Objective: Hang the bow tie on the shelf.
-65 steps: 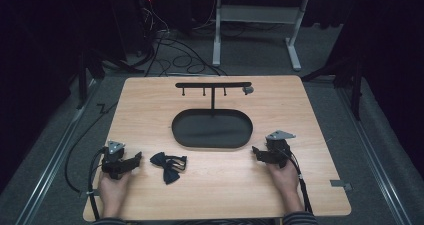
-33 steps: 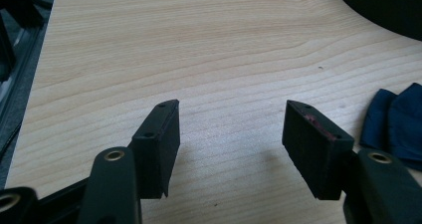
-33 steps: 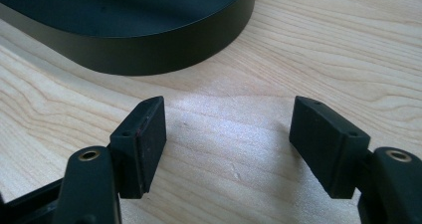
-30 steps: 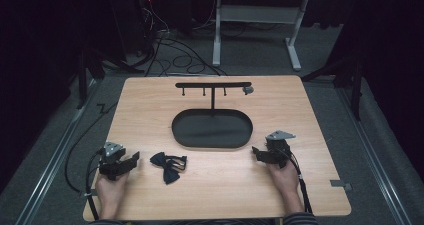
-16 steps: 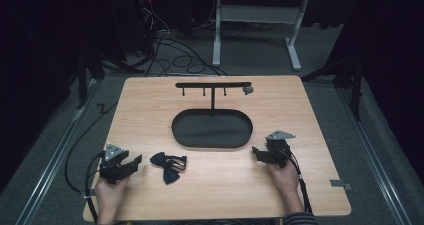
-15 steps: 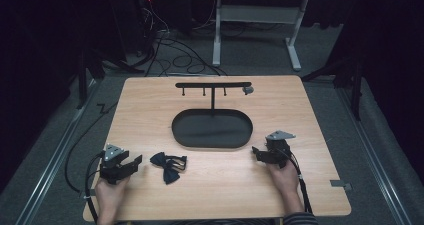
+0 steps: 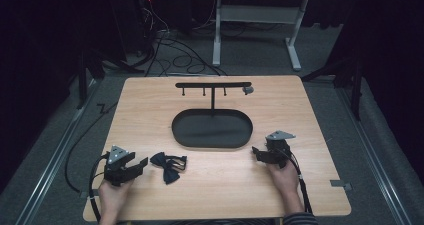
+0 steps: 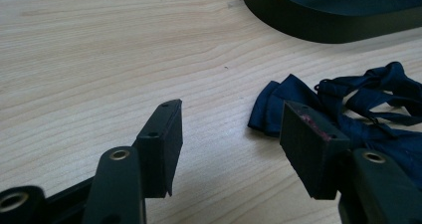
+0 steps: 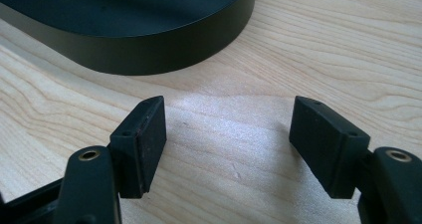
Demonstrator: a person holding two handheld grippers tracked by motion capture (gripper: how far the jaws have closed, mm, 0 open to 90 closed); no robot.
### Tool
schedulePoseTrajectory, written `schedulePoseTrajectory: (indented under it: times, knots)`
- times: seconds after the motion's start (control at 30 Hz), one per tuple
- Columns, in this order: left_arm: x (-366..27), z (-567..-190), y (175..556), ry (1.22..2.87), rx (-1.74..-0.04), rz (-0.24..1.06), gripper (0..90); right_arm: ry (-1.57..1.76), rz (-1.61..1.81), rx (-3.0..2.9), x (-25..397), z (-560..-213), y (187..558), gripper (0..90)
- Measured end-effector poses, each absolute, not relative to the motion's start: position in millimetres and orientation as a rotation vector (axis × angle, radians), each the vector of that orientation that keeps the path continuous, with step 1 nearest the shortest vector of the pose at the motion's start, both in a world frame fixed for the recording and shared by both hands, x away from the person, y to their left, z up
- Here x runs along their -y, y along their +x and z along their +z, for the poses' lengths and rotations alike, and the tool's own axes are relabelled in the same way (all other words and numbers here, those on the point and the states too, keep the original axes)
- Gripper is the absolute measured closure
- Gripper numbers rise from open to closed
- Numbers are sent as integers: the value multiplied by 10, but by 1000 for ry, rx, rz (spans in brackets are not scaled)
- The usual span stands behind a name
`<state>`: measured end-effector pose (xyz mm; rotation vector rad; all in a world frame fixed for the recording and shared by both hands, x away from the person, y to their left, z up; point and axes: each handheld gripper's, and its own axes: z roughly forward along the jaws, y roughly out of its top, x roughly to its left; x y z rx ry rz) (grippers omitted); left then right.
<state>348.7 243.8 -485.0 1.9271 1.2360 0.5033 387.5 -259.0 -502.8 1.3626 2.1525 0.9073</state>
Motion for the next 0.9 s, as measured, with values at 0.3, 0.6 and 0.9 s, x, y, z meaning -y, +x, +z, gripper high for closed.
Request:
schedulePoseTrajectory:
  times: [0.3, 0.6, 0.9]
  knots:
    - [-2341, -4800, 3476, 1979, -1192, 493, 451, 1364, 907, -2152, 2590, -5028, 3874, 322]
    - [-2226, -4739, 3493, 1998, -1142, 483, 449, 1362, 908, -2153, 2590, -5028, 3873, 322]
    - [-2089, -4669, 3530, 2022, -1097, 487, 449, 1361, 906, -2154, 2591, -5028, 3873, 321]
